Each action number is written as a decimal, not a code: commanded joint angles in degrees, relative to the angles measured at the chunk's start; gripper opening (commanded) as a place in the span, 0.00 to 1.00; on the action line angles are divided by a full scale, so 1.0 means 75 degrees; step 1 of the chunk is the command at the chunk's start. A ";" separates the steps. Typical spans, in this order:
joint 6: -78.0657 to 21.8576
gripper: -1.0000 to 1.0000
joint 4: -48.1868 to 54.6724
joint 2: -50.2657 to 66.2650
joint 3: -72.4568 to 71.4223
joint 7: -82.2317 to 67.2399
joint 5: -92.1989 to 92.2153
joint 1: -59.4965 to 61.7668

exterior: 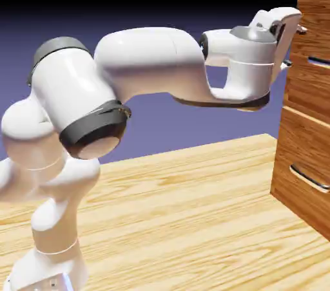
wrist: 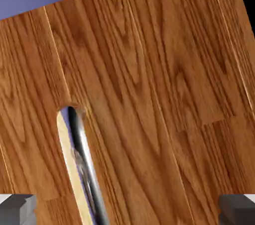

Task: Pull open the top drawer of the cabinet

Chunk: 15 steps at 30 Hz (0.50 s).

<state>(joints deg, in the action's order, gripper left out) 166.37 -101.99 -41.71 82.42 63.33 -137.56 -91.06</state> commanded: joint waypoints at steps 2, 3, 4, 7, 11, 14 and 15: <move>-0.0037 0.50 0.0285 -0.0044 0.0398 0.0101 -0.0665 -0.0437; -0.0055 0.50 0.0428 -0.0066 0.0597 0.0151 -0.0997 -0.0655; -0.0074 0.50 0.0570 -0.0087 0.0796 0.0202 -0.1329 -0.0873; -0.0114 0.50 0.0882 -0.0135 0.1231 0.0312 -0.2055 -0.1350; 0.0037 0.50 0.1664 -0.0355 0.1808 -0.0130 -0.1779 -0.2181; 0.0188 0.50 0.2448 -0.0575 0.2385 -0.0572 -0.1502 -0.3012; 0.0208 0.50 0.2552 -0.0604 0.2462 -0.0631 -0.1466 -0.3123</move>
<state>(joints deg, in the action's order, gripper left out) 167.93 -82.84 -46.24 100.88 58.60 -148.55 -114.48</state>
